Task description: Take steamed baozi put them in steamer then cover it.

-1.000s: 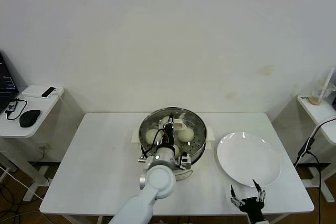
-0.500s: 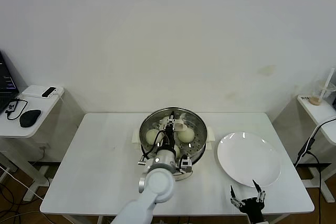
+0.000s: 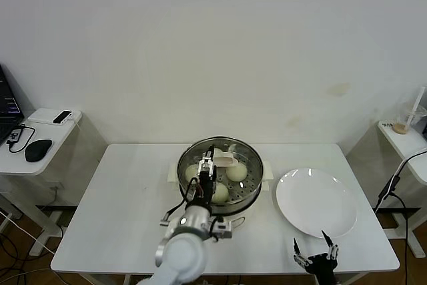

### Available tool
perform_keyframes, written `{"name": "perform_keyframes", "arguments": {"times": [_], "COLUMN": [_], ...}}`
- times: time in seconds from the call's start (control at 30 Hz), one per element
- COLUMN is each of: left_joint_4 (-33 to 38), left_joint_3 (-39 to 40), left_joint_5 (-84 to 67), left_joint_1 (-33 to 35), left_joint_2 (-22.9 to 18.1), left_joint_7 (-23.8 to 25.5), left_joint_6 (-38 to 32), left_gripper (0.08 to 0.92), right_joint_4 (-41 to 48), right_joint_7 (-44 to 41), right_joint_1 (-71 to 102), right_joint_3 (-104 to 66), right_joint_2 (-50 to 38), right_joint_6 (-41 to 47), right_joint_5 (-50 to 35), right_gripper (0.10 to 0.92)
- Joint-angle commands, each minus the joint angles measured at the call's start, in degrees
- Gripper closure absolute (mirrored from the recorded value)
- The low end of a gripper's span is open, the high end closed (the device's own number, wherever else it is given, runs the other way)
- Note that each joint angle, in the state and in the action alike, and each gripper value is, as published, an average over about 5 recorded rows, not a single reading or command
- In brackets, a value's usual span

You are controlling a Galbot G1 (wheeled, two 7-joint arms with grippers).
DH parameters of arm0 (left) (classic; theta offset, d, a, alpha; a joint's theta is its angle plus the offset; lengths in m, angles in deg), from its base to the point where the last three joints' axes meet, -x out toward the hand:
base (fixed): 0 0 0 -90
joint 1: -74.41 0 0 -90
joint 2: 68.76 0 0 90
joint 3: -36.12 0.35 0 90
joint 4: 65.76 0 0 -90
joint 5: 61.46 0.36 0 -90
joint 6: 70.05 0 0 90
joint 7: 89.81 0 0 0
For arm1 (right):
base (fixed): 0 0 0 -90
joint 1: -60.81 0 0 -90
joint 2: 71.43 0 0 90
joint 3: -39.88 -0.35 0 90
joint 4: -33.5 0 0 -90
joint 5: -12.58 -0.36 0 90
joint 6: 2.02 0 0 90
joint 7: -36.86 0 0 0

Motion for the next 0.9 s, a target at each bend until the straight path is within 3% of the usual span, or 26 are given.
{"name": "perform_keyframes", "arguments": {"times": [0.03, 0.17, 0.3, 0.43, 0.6, 0.9], "left_joint_4": [16.16, 18.7, 16.8, 12.24, 9.22, 5.36], "left_joint_3": [-8.29, -17.38, -30.46, -40.64, -43.52, -40.71], "left_joint_5": [-17.96, -36.61, -64.84, -79.59, -90.37, -91.4], "left_joint_1": [15.4, 23.7, 29.9, 34.98, 41.33, 47.23], "left_joint_2": [5.09, 2.9, 4.04, 3.8, 2.8, 1.38], "left_joint_7": [-12.14, -18.54, -24.46, -25.99, -24.7, -25.38], "left_joint_6": [-6.73, -13.99, -25.23, -34.65, -39.46, -43.47], "left_gripper": [0.18, 0.177, 0.177, 0.177, 0.177, 0.177], "right_joint_4": [-0.5, -0.69, -1.02, -1.46, -4.17, -11.33], "right_joint_7": [0.04, 0.07, -0.07, -0.21, 0.19, 2.97], "right_joint_1": [0.63, 0.99, 1.05, 1.33, 4.33, 11.5], "right_joint_3": [0.03, 0.3, 1.25, 2.57, 3.92, 3.82], "right_joint_2": [-1.26, -2.76, -3.42, -3.18, -5.24, -12.1], "right_joint_6": [-0.3, -0.82, -1.45, -1.75, -2.02, -0.92], "right_joint_5": [-1.17, -3.64, -5.11, -6.7, -12.66, -26.65], "right_gripper": [0.203, 0.203, 0.203, 0.203, 0.203, 0.203]}}
